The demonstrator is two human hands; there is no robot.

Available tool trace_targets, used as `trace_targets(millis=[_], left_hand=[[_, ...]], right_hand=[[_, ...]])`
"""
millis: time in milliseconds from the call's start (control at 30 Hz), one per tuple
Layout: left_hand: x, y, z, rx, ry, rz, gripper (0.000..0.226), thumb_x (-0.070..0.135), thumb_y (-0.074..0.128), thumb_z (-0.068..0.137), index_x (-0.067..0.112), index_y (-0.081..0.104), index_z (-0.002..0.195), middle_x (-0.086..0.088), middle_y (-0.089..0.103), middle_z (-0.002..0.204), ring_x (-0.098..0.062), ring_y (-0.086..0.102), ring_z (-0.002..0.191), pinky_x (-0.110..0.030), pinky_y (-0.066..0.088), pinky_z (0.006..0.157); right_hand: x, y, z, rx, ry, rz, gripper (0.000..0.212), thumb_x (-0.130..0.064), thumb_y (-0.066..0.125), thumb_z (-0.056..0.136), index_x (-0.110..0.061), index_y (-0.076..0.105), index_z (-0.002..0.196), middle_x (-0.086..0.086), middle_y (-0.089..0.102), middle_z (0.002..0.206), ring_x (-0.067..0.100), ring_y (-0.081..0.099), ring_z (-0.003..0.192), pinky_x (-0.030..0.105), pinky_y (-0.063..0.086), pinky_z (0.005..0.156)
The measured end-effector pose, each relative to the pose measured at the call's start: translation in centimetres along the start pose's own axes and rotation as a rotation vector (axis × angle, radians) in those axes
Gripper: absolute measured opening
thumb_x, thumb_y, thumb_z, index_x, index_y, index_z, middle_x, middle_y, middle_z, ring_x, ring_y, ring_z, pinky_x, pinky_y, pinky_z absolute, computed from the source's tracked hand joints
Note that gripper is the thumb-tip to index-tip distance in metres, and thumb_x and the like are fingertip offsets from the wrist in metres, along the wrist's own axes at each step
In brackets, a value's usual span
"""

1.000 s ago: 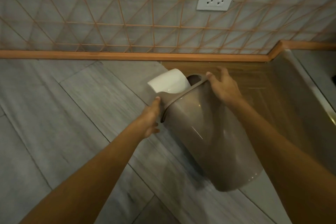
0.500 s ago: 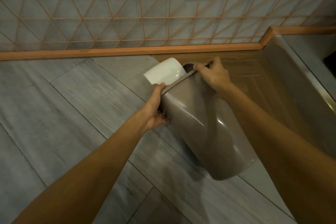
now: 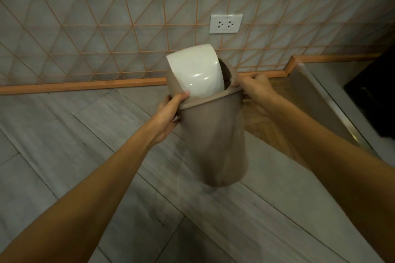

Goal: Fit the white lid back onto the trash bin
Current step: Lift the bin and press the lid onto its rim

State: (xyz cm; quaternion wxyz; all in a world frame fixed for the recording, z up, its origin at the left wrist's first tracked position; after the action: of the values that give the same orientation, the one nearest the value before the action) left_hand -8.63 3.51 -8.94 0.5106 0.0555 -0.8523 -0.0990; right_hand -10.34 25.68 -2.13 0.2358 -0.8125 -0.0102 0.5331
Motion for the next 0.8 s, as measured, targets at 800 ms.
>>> trace_targets(millis=[800], left_hand=[[-2.6, -5.5, -7.6, -0.049, 0.192, 0.046, 0.097, 0.028, 0.079, 0.062, 0.035, 0.028, 0.144, 0.0, 0.046, 0.144, -0.02, 0.056, 0.121, -0.033, 0.055, 0.088]], right_hand=[[6.4, 1.1, -10.2, -0.263, 0.095, 0.412, 0.067, 0.011, 0.065, 0.081, -0.01, 0.042, 0.14, 0.007, 0.06, 0.116, 0.023, 0.063, 0.106, 0.035, 0.057, 0.079]])
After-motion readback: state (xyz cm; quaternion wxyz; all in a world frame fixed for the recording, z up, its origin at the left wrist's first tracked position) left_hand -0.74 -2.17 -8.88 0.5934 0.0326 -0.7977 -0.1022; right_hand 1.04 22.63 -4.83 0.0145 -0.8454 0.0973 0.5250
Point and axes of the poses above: each hand's wrist, its own z-axis towards the middle knuckle, its own y-axis out of the palm, x = y × z, the point moved 6 cm from there along z, towards the middle knuckle
